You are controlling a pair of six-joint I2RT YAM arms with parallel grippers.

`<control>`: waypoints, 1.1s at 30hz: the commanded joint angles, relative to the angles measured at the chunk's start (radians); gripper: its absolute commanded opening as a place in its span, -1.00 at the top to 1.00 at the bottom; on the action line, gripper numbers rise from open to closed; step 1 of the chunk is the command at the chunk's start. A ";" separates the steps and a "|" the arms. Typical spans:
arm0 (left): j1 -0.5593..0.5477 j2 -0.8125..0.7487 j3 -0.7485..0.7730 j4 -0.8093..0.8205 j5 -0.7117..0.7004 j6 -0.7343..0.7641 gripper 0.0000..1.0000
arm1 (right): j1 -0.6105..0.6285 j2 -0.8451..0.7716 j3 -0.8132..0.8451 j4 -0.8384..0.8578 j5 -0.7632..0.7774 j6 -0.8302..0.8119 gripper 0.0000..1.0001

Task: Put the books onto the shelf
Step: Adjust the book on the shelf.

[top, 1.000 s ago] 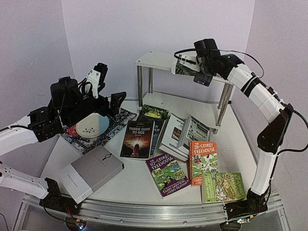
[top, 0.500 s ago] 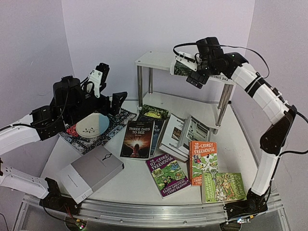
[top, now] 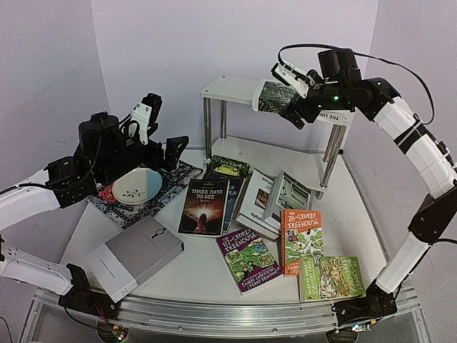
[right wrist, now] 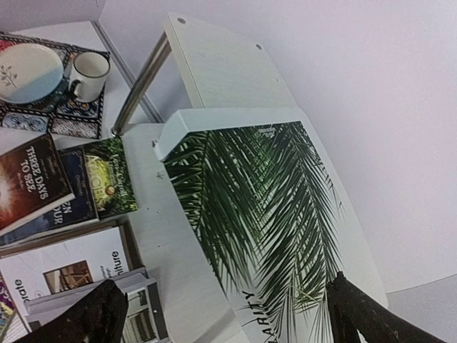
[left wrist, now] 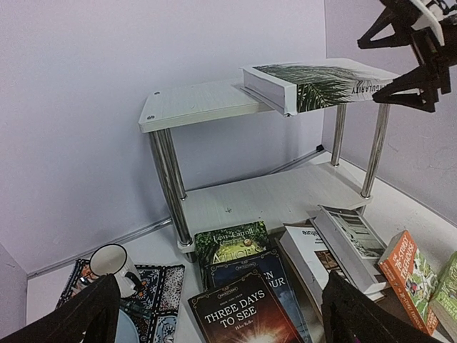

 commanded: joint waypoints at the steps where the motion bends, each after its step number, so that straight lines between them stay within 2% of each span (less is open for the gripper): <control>1: 0.008 0.004 0.049 0.017 0.014 -0.017 -0.99 | 0.004 -0.107 -0.087 0.100 -0.151 0.194 -0.91; 4: 0.009 -0.001 0.047 0.017 0.009 -0.024 -0.99 | 0.004 -0.149 -0.161 0.144 -0.206 0.346 -0.59; 10: 0.014 -0.005 0.055 0.025 -0.032 -0.032 -0.99 | 0.004 -0.215 -0.357 0.320 -0.184 0.688 0.06; 16: 0.023 -0.007 0.054 0.040 -0.047 -0.050 -0.99 | 0.004 -0.191 -0.444 0.465 -0.172 0.823 0.94; 17: 0.025 -0.008 0.053 0.040 -0.046 -0.053 -0.99 | 0.004 -0.180 -0.443 0.476 -0.159 0.833 1.00; 22: 0.031 -0.021 0.037 0.039 -0.047 -0.065 -0.99 | 0.005 -0.134 -0.434 0.541 -0.070 0.835 1.00; 33: 0.040 -0.029 0.028 0.040 -0.046 -0.068 -1.00 | 0.002 -0.030 -0.345 0.540 0.080 0.799 1.00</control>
